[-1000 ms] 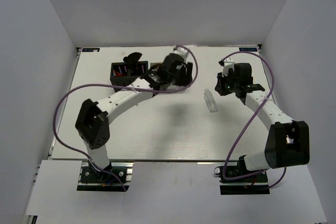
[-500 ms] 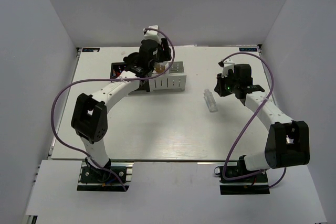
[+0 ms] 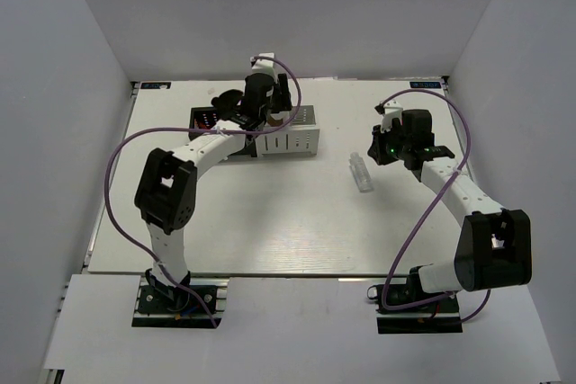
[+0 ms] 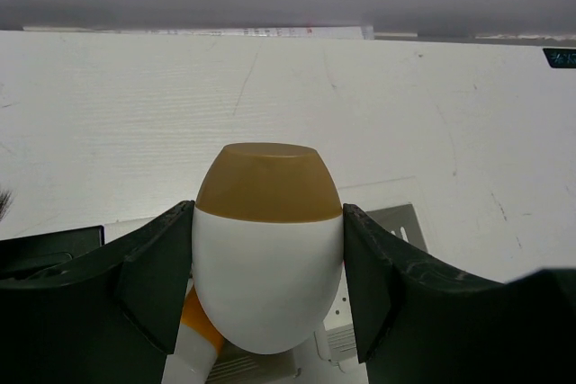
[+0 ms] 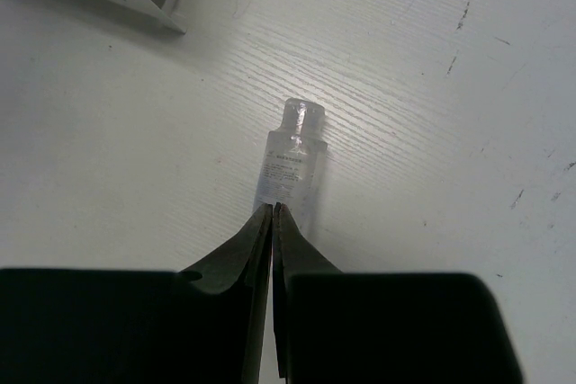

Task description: Organize the makeup

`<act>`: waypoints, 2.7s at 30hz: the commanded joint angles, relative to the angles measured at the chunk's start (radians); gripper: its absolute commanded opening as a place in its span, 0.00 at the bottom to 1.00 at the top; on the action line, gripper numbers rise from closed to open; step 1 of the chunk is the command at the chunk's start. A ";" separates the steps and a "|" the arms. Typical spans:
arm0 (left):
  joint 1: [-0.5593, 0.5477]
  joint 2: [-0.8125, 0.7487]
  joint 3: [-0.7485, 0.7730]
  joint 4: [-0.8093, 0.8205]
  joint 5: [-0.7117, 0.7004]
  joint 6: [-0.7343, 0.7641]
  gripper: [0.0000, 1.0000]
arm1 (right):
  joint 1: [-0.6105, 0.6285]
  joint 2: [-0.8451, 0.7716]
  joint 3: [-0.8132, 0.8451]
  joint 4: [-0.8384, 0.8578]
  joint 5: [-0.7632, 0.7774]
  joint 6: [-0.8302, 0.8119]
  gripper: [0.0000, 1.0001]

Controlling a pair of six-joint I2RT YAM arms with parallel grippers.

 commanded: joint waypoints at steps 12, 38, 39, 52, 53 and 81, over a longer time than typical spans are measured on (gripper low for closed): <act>0.010 -0.014 -0.029 -0.027 -0.081 0.002 0.30 | -0.005 -0.024 -0.004 0.024 -0.011 -0.013 0.09; 0.010 -0.222 0.022 -0.070 0.057 -0.004 0.31 | 0.003 0.034 0.051 -0.045 -0.148 -0.068 0.48; 0.010 -0.253 0.007 -0.105 0.098 -0.010 0.24 | 0.003 0.051 0.064 -0.056 -0.148 -0.070 0.47; -0.010 -0.934 -0.576 -0.408 0.073 -0.269 0.77 | 0.052 0.386 0.311 -0.249 0.064 -0.084 0.79; -0.010 -0.965 -0.594 -0.444 0.062 -0.298 0.77 | 0.057 0.402 0.326 -0.260 0.074 -0.084 0.78; -0.010 -1.307 -0.763 -0.673 -0.035 -0.435 0.77 | 0.083 0.612 0.519 -0.504 0.085 -0.099 0.25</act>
